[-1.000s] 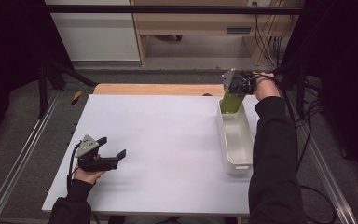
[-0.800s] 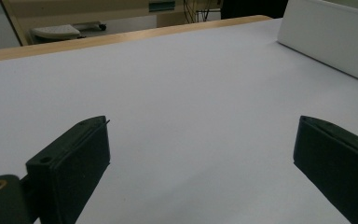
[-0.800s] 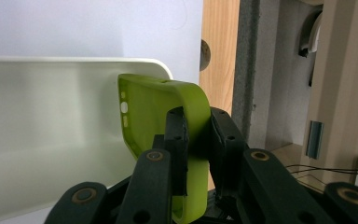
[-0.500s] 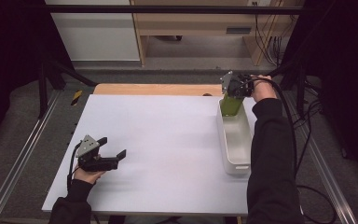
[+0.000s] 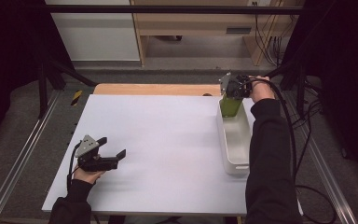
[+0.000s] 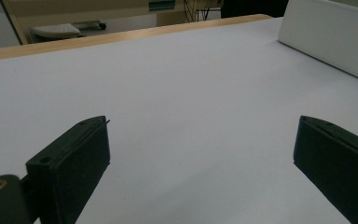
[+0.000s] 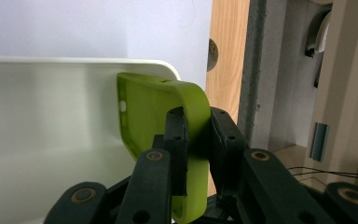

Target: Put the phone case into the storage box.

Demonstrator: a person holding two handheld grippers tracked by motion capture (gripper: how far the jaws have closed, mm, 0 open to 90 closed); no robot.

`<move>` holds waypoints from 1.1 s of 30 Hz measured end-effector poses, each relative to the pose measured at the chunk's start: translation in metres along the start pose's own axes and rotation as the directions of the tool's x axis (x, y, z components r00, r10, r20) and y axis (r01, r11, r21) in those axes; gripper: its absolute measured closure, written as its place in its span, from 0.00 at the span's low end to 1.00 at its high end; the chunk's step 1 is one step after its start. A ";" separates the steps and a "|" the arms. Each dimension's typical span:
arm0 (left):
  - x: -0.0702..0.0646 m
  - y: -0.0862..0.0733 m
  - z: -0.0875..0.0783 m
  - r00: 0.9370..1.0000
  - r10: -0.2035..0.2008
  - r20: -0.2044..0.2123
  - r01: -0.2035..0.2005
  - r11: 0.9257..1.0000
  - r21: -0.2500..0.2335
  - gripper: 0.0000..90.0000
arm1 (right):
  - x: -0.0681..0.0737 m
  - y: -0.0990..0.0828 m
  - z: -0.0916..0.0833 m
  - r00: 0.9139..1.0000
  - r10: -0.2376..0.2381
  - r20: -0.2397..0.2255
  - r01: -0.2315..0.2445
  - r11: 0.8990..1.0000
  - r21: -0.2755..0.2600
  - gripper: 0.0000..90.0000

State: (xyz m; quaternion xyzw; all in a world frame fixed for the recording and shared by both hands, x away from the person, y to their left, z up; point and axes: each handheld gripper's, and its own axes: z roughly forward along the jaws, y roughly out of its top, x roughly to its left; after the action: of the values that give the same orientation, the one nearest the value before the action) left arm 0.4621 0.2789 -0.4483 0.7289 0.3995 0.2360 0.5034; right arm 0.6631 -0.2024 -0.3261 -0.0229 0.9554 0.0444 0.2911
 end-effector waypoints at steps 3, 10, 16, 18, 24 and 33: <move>0.000 0.000 0.000 1.000 0.001 -0.001 -0.001 1.000 -0.001 0.04 | 0.000 0.000 0.001 1.000 -0.007 0.000 0.007 1.000 -0.005 0.87; 0.000 0.000 0.000 1.000 0.000 -0.001 0.000 1.000 0.001 0.04 | -0.001 0.001 0.002 1.000 0.013 0.003 -0.013 1.000 -0.004 0.86; 0.000 0.000 0.000 1.000 0.001 -0.001 -0.001 1.000 0.002 0.04 | -0.001 0.001 0.004 1.000 0.020 0.018 -0.021 1.000 0.012 0.72; 0.000 0.000 0.000 1.000 0.002 -0.001 -0.002 1.000 0.004 0.04 | -0.002 0.000 0.004 0.999 0.039 0.034 -0.040 0.999 0.017 0.60; 0.000 0.000 0.000 1.000 0.004 -0.002 -0.004 1.000 0.005 0.04 | -0.006 -0.001 -0.003 0.988 0.139 0.062 -0.137 0.990 -0.032 0.41; -0.001 0.000 0.000 1.000 0.007 -0.001 -0.007 1.000 0.006 0.04 | -0.004 -0.008 -0.020 0.975 0.212 0.067 -0.204 0.972 -0.114 0.27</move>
State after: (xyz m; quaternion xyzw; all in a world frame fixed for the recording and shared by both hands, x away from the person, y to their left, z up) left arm 0.4619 0.2782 -0.4482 0.7316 0.3978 0.2369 0.5004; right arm 0.6558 -0.2119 -0.3078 0.0637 0.9365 0.1265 0.3208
